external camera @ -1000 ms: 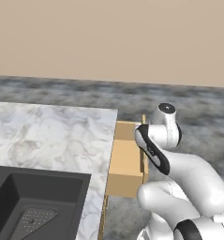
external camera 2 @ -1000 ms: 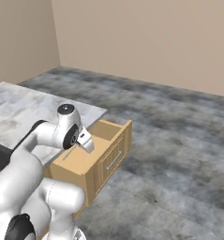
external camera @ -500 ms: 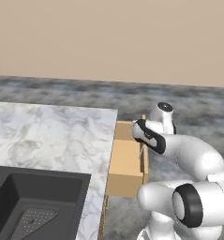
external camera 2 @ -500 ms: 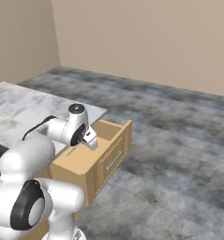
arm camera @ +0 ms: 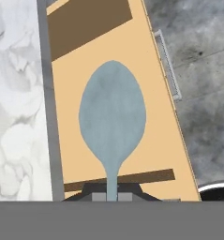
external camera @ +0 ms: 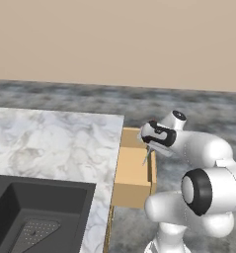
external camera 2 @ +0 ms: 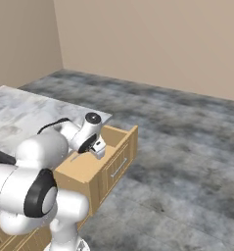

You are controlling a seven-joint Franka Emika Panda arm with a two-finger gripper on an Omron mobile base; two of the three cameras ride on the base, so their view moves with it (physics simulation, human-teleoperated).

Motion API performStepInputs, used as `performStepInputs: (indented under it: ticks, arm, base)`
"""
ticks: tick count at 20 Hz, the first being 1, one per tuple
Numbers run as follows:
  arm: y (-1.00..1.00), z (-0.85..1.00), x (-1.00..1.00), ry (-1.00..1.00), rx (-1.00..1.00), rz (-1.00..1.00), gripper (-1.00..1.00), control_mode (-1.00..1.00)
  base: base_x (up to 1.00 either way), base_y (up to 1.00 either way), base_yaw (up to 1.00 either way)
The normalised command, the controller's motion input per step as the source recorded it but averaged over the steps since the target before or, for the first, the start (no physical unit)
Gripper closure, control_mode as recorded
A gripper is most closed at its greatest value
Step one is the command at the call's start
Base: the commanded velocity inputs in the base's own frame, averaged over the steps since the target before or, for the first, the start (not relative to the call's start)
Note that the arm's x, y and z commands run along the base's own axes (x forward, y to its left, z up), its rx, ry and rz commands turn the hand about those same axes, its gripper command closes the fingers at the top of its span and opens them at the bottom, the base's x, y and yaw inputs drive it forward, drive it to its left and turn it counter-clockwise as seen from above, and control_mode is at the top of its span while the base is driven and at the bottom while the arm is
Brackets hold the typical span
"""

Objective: Organize the utensils by type. Pick up the wooden spoons from the counter and place them in the open cabinet. Then pick up the metallic utensils from the counter and place them in the open drawer.

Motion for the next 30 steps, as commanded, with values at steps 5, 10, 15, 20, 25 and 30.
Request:
performStepInputs:
  ticks: [5, 10, 15, 20, 25, 30]
  arm:
    - [0.07, -0.12, 0.18, 0.00, -0.01, 0.00, 1.00, -1.00]
    - [0.00, -0.17, 0.14, 0.00, -0.08, 0.00, 1.00, -1.00]
    - [0.00, -0.24, 0.12, 0.00, -0.07, 0.00, 1.00, -1.00]
    - [0.00, -0.18, 0.07, 0.00, -0.04, 0.00, 1.00, -1.00]
    - [-0.04, -0.19, 0.01, 0.00, -0.05, 0.00, 1.00, -1.00]
    - [-0.06, -0.29, 0.11, 0.00, -0.06, 0.00, 1.00, -1.00]
  base:
    - [0.00, 0.00, 0.00]
    - [0.00, 0.00, 0.00]
    - [0.00, 0.00, 0.00]
    - [0.00, 0.00, 0.00]
    - [0.00, 0.00, 0.00]
    - [0.00, 0.00, 0.00]
